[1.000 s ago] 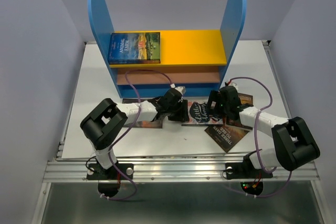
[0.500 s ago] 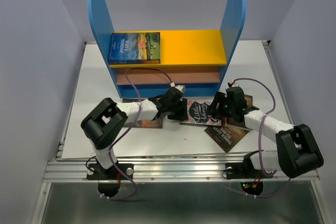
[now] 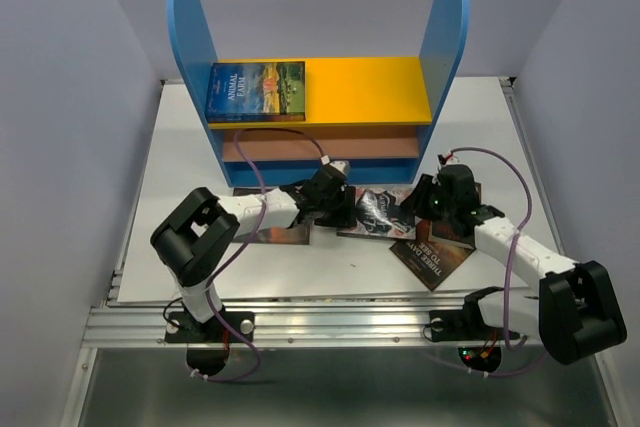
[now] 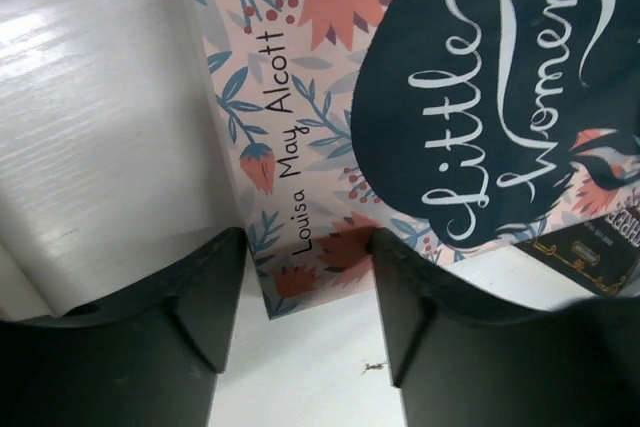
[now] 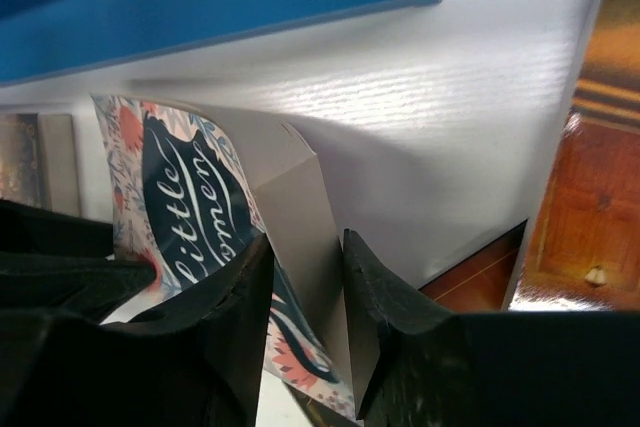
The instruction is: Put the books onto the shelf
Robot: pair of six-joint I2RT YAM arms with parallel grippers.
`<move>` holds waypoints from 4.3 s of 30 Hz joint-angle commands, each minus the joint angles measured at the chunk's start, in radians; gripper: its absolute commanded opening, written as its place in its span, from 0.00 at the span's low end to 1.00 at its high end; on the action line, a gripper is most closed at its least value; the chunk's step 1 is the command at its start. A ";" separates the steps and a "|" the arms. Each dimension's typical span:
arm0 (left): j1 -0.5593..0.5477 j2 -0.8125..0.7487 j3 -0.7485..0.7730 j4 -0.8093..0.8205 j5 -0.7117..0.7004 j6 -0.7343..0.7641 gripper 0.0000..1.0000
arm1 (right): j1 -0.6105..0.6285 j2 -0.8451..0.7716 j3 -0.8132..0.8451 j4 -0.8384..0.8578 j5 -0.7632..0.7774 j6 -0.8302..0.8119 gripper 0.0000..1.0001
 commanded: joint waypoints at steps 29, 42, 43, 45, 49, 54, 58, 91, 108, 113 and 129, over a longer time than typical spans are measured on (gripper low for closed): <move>-0.299 -0.605 -0.207 0.075 -0.468 0.628 0.99 | 0.040 -0.086 0.365 -0.396 -0.034 0.229 0.01; -0.509 -0.363 -0.085 0.190 -0.484 0.873 0.99 | 0.040 -0.076 0.390 -0.437 -0.086 0.243 0.00; -0.523 -0.334 -0.074 0.191 -0.514 0.902 0.98 | 0.040 -0.073 0.393 -0.437 -0.097 0.243 0.01; -0.546 -0.262 -0.054 0.229 -0.576 0.972 0.97 | 0.040 -0.063 0.407 -0.448 -0.115 0.241 0.01; -0.551 -0.209 -0.045 0.292 -0.637 1.034 0.96 | 0.040 -0.056 0.428 -0.459 -0.133 0.237 0.01; -0.552 -0.251 -0.057 0.325 -0.658 1.066 0.96 | 0.040 -0.048 0.419 -0.459 -0.152 0.238 0.01; -0.552 -0.269 -0.080 0.378 -0.652 1.143 0.96 | 0.040 -0.051 0.413 -0.457 -0.157 0.237 0.01; -0.411 -0.215 -0.121 0.386 -0.457 1.140 0.49 | 0.040 0.009 0.511 -0.479 -0.308 0.273 0.01; -0.426 -0.322 -0.003 0.253 -0.633 1.216 0.00 | 0.031 -0.100 0.583 -0.679 0.204 0.224 1.00; -0.434 -0.470 0.047 0.178 -0.621 1.312 0.00 | 0.031 -0.171 0.568 -0.713 0.380 0.229 1.00; -0.474 -0.536 0.624 -0.188 -0.508 1.496 0.00 | 0.031 -0.280 0.442 -0.733 0.422 0.235 1.00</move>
